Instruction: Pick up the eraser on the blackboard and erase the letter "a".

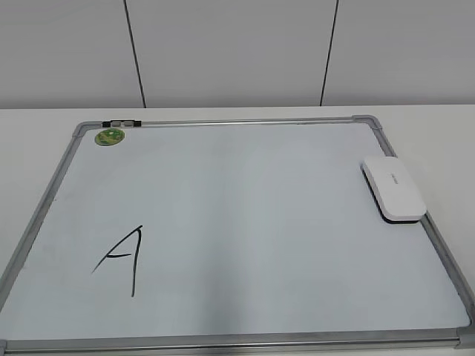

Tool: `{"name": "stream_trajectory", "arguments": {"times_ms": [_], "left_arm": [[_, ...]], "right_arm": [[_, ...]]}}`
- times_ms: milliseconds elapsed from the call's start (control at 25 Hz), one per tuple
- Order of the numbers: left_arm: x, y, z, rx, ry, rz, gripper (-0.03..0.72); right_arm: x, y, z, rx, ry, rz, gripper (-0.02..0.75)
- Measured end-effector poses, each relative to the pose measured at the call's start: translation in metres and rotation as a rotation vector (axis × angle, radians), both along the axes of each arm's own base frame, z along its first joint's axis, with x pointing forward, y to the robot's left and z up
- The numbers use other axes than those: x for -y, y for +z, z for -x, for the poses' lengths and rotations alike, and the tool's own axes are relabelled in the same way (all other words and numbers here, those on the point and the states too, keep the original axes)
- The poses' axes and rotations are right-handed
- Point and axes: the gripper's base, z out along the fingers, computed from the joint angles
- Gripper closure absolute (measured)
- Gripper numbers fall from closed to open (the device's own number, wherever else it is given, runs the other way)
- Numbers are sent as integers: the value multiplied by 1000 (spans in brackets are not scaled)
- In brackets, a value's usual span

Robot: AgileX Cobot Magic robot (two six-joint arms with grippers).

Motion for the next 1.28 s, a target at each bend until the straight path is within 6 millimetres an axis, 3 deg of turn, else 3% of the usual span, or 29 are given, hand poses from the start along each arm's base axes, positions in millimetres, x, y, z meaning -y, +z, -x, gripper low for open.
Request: {"name": "stream_trajectory", "arguments": {"times_ms": [240, 560, 1280], "left_arm": [[0, 2, 10, 68, 2, 2, 140], [-1, 3, 38, 246, 22, 5, 157], [-1, 3, 38, 244, 30, 7, 194]], "right_arm": [[0, 0, 2, 12, 0, -1, 170], [2, 2, 27, 184, 0, -13, 170], [2, 2, 33, 230, 1, -18, 170]]}}
